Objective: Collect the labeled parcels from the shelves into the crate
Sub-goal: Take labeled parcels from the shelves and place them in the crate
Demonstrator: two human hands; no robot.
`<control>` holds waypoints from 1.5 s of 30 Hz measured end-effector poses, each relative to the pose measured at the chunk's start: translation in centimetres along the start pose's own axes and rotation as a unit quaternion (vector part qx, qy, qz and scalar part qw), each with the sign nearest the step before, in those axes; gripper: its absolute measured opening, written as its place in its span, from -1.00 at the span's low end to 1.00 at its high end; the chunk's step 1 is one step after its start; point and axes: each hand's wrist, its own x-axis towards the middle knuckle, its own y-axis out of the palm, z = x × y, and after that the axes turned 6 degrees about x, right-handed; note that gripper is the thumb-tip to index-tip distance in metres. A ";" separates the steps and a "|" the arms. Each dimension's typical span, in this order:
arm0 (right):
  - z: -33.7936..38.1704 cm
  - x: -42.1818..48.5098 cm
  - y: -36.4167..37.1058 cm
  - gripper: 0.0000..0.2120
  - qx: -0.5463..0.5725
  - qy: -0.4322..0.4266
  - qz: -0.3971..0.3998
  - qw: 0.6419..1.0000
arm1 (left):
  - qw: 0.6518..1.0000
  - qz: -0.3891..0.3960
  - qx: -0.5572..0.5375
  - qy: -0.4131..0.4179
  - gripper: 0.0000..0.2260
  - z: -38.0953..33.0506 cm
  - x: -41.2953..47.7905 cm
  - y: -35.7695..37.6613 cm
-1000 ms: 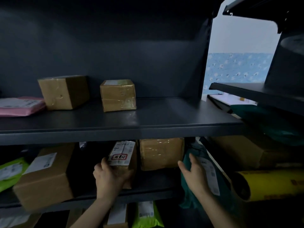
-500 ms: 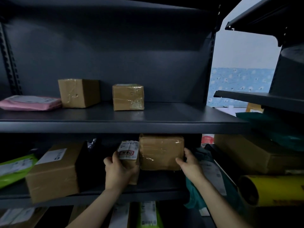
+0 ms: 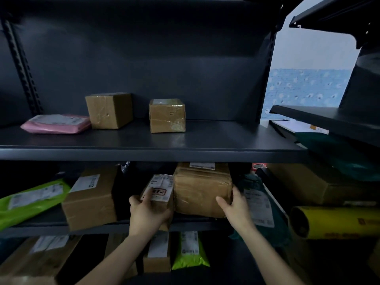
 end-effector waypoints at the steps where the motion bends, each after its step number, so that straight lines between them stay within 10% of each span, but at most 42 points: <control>1: 0.1 -0.5 -0.1 -0.52 0.007 0.004 -0.003 1.000 | 1.000 0.005 0.002 -0.002 -0.22 0.0 -0.5 -0.4; 21: 5.5 -6.4 -1.4 -0.50 0.258 0.164 -0.012 0.952 | 0.999 0.038 -0.010 -0.013 -0.24 -2.2 -3.8 -5.8; 45: 4.7 -13.6 -1.1 -0.56 0.288 0.223 -0.036 0.930 | 0.989 0.076 -0.055 -0.115 -0.02 0.6 -9.3 -7.2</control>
